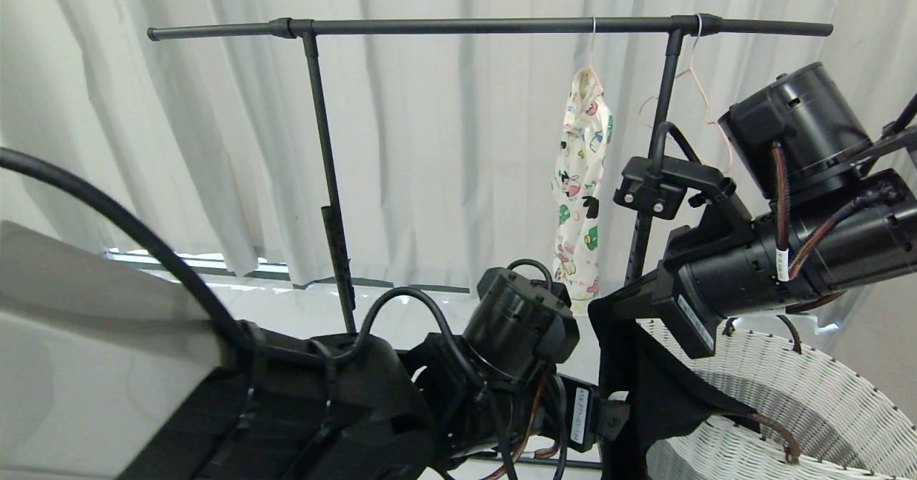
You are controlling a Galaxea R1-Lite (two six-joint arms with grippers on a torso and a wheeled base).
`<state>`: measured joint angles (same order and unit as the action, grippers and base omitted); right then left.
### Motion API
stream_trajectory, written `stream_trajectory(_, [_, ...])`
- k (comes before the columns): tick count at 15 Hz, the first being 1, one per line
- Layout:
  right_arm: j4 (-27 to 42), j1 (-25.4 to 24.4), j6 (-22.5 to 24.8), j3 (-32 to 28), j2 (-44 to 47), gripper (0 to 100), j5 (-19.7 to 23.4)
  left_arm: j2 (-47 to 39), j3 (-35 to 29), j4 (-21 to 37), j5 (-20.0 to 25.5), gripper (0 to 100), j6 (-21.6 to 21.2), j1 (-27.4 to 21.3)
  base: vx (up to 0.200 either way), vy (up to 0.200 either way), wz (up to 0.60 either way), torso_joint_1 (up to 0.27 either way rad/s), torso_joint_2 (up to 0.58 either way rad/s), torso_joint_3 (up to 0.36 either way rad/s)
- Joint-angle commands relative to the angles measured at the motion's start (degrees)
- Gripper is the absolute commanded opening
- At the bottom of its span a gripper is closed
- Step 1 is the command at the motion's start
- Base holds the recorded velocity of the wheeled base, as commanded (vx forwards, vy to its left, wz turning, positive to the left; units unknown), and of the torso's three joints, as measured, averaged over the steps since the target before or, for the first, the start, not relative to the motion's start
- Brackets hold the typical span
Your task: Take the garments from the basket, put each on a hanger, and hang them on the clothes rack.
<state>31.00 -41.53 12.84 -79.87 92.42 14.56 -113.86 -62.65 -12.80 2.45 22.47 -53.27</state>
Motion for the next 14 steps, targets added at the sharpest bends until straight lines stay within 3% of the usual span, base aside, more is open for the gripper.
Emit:
stream_trajectory(1, [0.0,0.0,0.0,0.2,-1.0,0,0.0,-6.6,-2.1,0.0,-0.3,100,0.3,-0.1,0.000,0.000,0.00,0.000,0.00,0.000])
stream_trajectory(4, [0.0,0.1,0.0,0.4,-1.4,0,0.1,-7.6,0.2,0.2,-1.2,100,-0.1,0.0,0.000,0.000,0.00,0.000,0.00,0.000])
stream_trajectory(8, [0.0,0.2,0.0,0.2,-1.4,0,0.6,-7.4,8.2,0.2,-5.1,100,-0.1,0.0,0.000,0.000,0.00,0.000,0.00,0.000])
stream_trajectory(11, [0.0,0.2,0.0,0.2,-1.4,0,0.6,-6.9,8.4,0.2,-5.7,100,-0.1,-0.1,0.000,0.000,0.00,0.000,0.00,0.000])
stream_trajectory(12, [0.0,0.2,0.0,0.3,-1.4,0,0.6,-6.6,8.4,0.2,-5.7,0,-0.1,-0.1,0.000,0.000,0.00,0.000,0.00,0.000])
stream_trajectory(14, [0.0,0.3,0.0,0.4,-1.4,0,0.4,-6.0,8.6,0.2,-6.4,0,-0.1,-0.2,0.000,0.000,0.00,0.000,0.00,0.000])
